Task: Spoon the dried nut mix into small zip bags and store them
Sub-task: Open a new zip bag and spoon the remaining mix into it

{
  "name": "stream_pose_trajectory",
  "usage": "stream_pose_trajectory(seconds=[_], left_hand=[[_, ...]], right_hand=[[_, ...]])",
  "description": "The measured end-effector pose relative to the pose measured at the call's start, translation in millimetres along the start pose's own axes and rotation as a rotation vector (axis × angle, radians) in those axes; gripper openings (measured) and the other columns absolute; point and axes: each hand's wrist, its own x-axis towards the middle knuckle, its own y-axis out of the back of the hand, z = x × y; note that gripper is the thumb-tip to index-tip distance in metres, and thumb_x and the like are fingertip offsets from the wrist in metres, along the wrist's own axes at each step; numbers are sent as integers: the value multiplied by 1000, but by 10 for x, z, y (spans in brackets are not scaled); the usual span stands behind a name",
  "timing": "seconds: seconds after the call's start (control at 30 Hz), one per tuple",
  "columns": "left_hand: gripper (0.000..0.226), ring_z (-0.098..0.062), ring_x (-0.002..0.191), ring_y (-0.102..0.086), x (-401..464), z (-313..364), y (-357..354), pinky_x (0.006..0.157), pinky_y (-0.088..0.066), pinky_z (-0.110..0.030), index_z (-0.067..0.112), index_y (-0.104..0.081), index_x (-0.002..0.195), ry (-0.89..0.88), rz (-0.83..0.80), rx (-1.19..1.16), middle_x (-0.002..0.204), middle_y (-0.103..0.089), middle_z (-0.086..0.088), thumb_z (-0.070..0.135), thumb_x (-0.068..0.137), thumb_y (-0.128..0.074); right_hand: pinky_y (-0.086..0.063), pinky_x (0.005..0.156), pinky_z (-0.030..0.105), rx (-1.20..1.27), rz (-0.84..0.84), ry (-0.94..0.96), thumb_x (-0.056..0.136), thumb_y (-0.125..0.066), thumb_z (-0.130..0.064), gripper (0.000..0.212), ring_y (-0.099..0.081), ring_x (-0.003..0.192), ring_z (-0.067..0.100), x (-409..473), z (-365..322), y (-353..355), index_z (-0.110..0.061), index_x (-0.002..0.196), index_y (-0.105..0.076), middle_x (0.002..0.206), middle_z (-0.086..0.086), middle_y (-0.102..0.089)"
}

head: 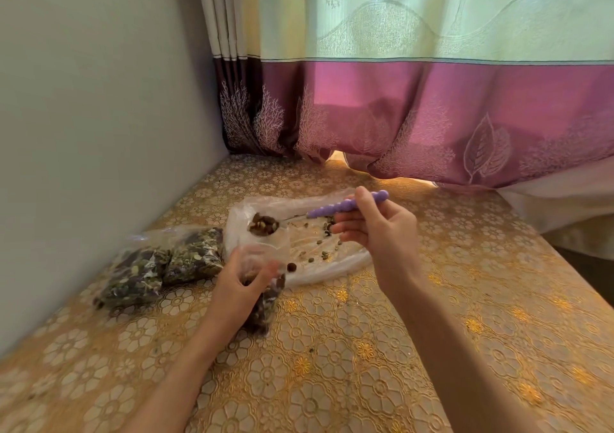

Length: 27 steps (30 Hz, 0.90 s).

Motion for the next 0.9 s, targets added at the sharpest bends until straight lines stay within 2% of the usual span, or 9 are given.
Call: stream_pose_trajectory(seconds=[0.07,0.13,0.27,0.33,0.53,0.63,0.7,0.8,0.9], left_hand=[[75,-13,104,-59,-7,2,-2,81,-43,-28,30,-51,114,19,-4,-24,109,-64,1,78,58,-60],[84,-10,98,-61,-10,18,-7,77,-44,-22,40,-47,111,27,-6,-46,105,-65,4,87,43,-57],[94,1,87,-62,8,15,-8,64,-42,-10,24,-54,107,10,24,-48,98,-66,4,88,38,-58],[91,5,81,-63,11,13,-9,63,-42,-9,30,-53,104,2,29,-40,95,-67,-1,91,36,-56],[77,0,86,-64,15,4,-2,61,-43,-5,36,-53,103,-32,19,-33,98,-67,-2,87,46,-56],[58,-11,92,-64,23,-41,-14,67,-42,-12,26,-55,109,-35,25,-8,96,-68,-4,68,70,-58],[46,-13,90,-65,24,-60,-22,66,-41,-9,22,-55,107,-61,42,33,92,-69,-3,55,74,-55],[42,-6,84,-62,11,-59,-28,64,-40,-3,24,-55,104,-118,49,99,90,-68,-1,56,77,-51],[43,-22,86,-61,19,-76,-35,65,-43,-13,24,-53,102,-133,35,148,91,-67,-9,59,79,-46]], right_hand=[[-53,50,20,-54,-74,64,96,-50,-11,26,-65,53,17,-35,-7,-43,1,77,-64,64,4,-71],[-53,50,21,-85,-125,106,96,-50,-7,24,-65,53,17,-51,-4,-60,4,79,-64,66,3,-72],[-54,52,24,-85,-160,114,94,-49,-1,16,-66,56,20,-33,9,-34,7,90,-62,70,8,-73],[-54,52,25,-69,-154,115,94,-49,0,15,-66,57,22,-9,6,-4,6,91,-62,73,12,-73],[-53,51,22,58,2,43,94,-51,-8,18,-64,54,19,103,24,162,0,84,-64,68,10,-70],[-53,50,20,84,124,-30,95,-51,-15,24,-63,52,15,184,105,310,-2,79,-64,63,6,-70],[-52,48,19,55,185,-87,96,-50,-17,27,-63,51,14,228,202,408,0,79,-63,62,6,-70],[-51,45,18,-26,224,-178,97,-48,-14,30,-62,50,14,265,399,504,5,79,-64,66,10,-72],[-49,44,18,-107,239,-206,97,-45,-11,30,-61,48,13,276,562,537,6,80,-63,70,13,-73]])
